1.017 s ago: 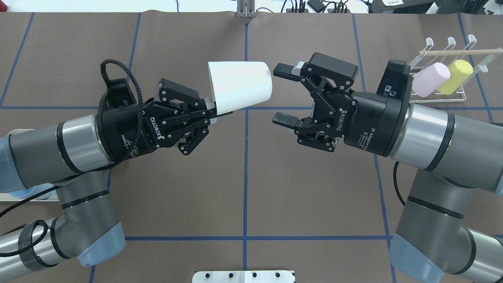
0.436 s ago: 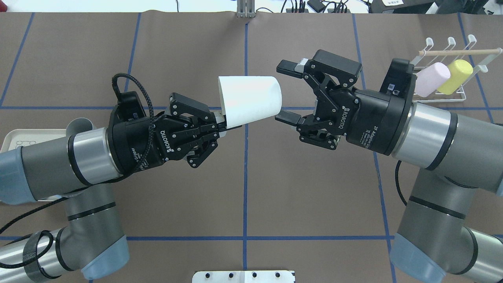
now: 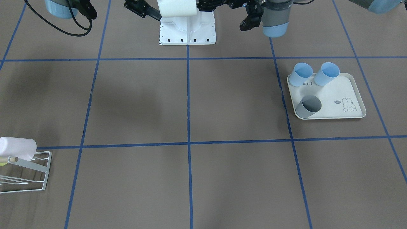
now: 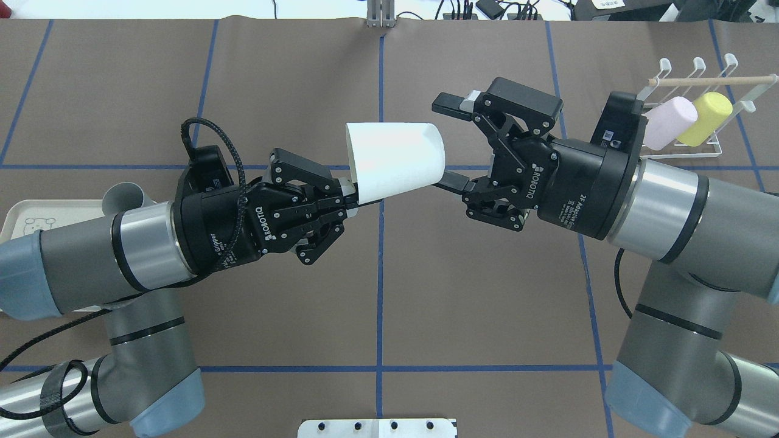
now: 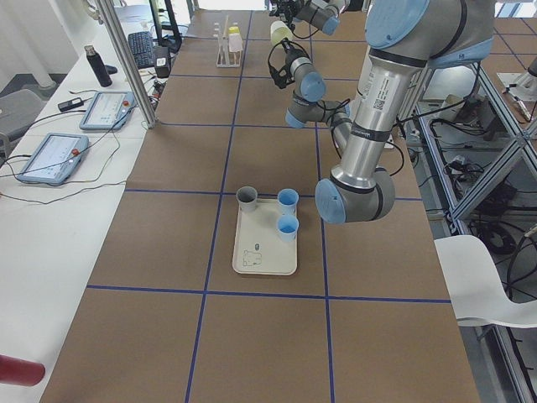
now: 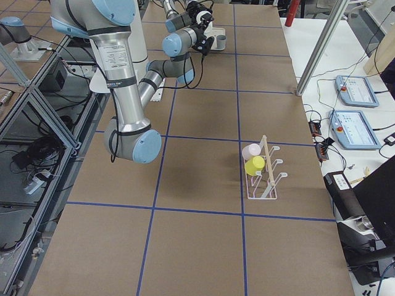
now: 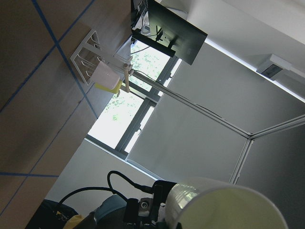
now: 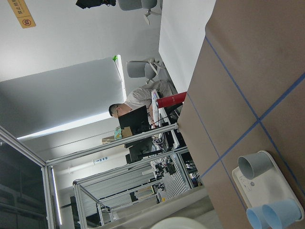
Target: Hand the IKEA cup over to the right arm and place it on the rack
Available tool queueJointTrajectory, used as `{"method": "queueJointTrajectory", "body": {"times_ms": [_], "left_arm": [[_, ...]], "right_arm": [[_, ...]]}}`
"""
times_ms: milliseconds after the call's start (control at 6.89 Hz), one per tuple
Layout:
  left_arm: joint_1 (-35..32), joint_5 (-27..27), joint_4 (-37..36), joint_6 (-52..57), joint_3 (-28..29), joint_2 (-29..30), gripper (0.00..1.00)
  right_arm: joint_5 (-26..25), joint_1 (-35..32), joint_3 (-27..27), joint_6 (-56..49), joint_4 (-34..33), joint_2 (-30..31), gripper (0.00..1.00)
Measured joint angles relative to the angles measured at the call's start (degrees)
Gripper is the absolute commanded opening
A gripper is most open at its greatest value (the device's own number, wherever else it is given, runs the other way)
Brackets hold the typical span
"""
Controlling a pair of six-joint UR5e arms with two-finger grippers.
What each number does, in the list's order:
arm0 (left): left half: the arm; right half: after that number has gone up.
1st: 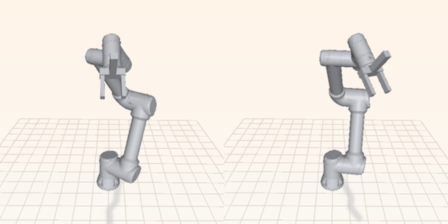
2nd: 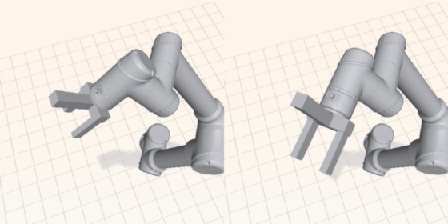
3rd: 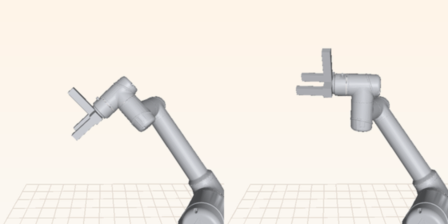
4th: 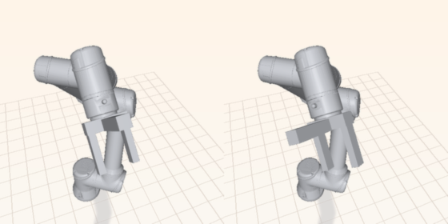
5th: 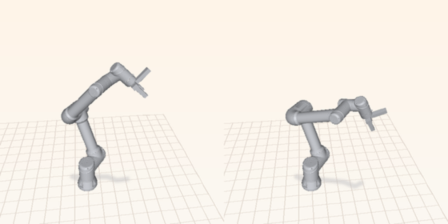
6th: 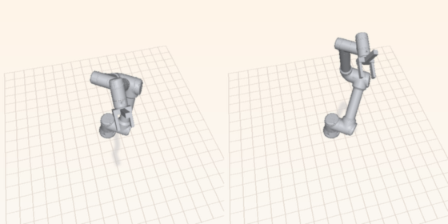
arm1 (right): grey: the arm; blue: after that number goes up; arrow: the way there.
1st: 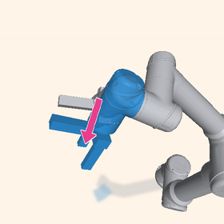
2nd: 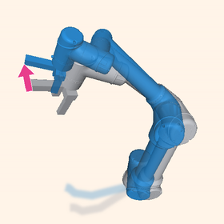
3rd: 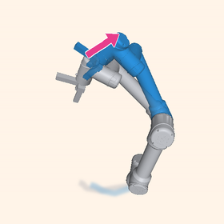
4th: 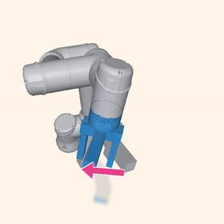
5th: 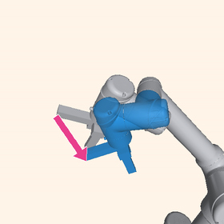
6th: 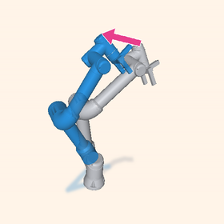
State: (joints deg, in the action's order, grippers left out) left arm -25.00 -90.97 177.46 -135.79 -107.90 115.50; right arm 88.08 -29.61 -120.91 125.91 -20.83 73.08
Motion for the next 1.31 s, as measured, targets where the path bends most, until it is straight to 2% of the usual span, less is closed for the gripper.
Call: {"method": "queueJointTrajectory", "body": {"times_ms": [871,1017,1162,1307], "left_arm": [[0.4,0.0,-2.3,0.0,0.0,1.4,0.0],[0.4,0.0,-2.4,0.0,0.0,1.6,0.0],[0.4,0.0,-2.7,0.0,0.0,1.9,0.0],[0.4,0.0,-3.1,0.0,0.1,2.0,0.0]], "right_arm": [[-0.1,0.6,-0.1,0.0,0.0,0.0,1.0],[-0.1,0.8,0.0,0.0,0.0,0.1,0.97],[-0.1,0.9,0.0,0.0,0.0,0.2,0.83],[-0.1,1.0,0.0,0.0,0.0,0.2,0.59]]}}
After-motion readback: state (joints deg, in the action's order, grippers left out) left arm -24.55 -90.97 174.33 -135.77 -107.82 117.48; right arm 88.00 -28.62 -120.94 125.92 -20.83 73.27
